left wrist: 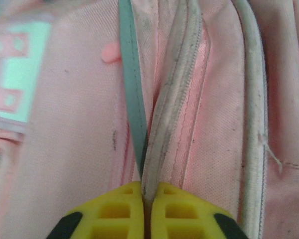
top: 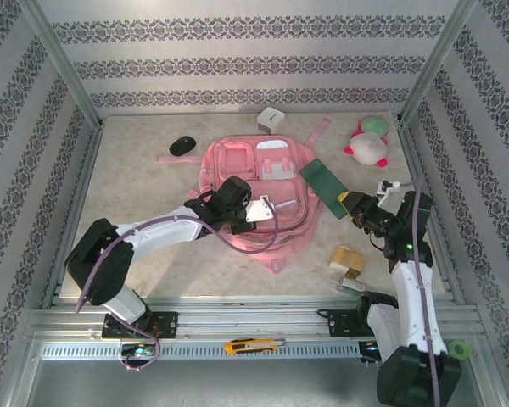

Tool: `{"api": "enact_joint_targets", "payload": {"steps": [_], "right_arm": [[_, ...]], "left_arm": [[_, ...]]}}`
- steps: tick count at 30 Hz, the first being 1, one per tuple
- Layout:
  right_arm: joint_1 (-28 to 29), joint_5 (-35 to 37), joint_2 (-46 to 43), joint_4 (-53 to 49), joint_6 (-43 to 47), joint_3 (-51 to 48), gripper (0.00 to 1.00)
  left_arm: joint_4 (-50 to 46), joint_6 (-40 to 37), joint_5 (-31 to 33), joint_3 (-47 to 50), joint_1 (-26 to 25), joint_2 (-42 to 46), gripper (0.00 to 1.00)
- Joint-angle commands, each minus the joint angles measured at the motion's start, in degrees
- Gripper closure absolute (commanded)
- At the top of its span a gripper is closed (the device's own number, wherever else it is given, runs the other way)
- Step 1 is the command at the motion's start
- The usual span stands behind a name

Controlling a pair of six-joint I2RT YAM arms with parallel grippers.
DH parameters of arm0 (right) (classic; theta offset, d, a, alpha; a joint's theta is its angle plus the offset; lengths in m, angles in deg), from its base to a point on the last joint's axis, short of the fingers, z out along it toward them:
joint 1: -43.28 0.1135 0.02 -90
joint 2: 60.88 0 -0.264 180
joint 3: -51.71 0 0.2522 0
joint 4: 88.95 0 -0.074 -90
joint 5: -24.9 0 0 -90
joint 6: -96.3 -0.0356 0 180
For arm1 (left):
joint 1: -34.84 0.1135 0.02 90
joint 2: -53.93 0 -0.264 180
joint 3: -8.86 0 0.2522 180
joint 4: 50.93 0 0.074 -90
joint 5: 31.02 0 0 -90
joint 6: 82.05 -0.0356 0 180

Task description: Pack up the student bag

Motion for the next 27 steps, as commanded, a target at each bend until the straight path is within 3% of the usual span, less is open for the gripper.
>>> {"api": "enact_joint_targets", "payload": {"steps": [1,8,13,19,23,27], "right_arm": [[-3.3,2.15,-4.75,-4.63,1.05,3.76,0.81],[-5.56,5.05,-10.76,-13.69,-0.63,4.6,0.81],[-1.65,2.97,-12.8,-19.28,-1.5,2.31,0.81],[12.81,9.11,-16.91,-12.39,-11.07,-2.97,0.8],[24.25,18.54,-16.86,2.2,-21.74,-9.95,0.81],[34.38,30.29,-13.22,13.6,-25.63,-14.53,0.83]], "left_arm": [[1.47,5.86,3.83,-4.83,0.22,5.59,1.0],[-0.97,14.81,8.04,-11.12,1.31,6.5,1.0],[-1.15,19.18,8.86,-14.4,1.68,5.5,1.0],[-1.27,22.9,7.73,-16.34,1.68,4.37,1.0],[-0.3,25.18,6.93,-16.34,1.68,4.19,1.0],[0.33,25.85,6.69,-16.49,1.68,4.05,1.0]]}}
